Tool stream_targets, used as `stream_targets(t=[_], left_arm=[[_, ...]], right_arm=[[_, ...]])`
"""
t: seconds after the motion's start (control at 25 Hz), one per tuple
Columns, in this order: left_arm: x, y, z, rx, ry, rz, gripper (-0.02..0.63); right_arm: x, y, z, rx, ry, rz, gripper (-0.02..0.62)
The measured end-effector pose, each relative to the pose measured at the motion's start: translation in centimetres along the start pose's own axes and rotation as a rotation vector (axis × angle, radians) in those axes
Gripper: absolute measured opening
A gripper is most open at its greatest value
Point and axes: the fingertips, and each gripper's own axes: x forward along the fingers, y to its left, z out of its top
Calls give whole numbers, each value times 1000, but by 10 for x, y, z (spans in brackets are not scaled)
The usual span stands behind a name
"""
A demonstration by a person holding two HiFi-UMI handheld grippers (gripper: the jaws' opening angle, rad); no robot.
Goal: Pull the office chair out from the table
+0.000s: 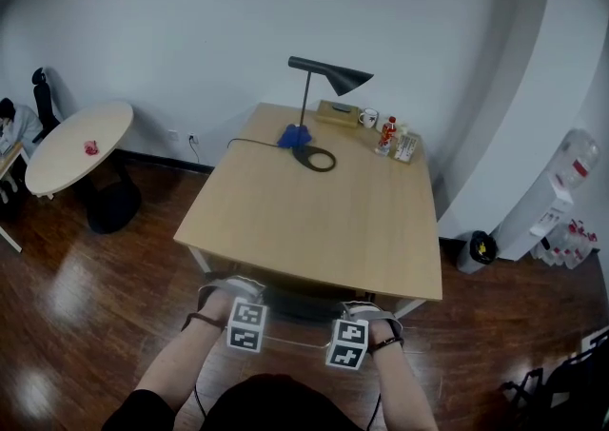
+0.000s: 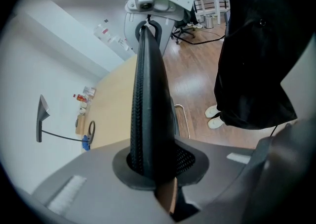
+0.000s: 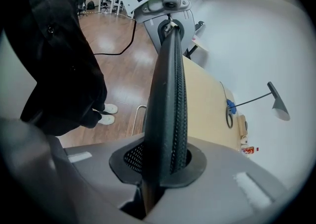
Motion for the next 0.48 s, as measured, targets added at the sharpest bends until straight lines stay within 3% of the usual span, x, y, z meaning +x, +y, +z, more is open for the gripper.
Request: stream_targets(t=[0.48], left_arm=[[-16,-31,7,-51,21,-17,41]], right_arm=[[-11,24,5,-13,1,24,41]])
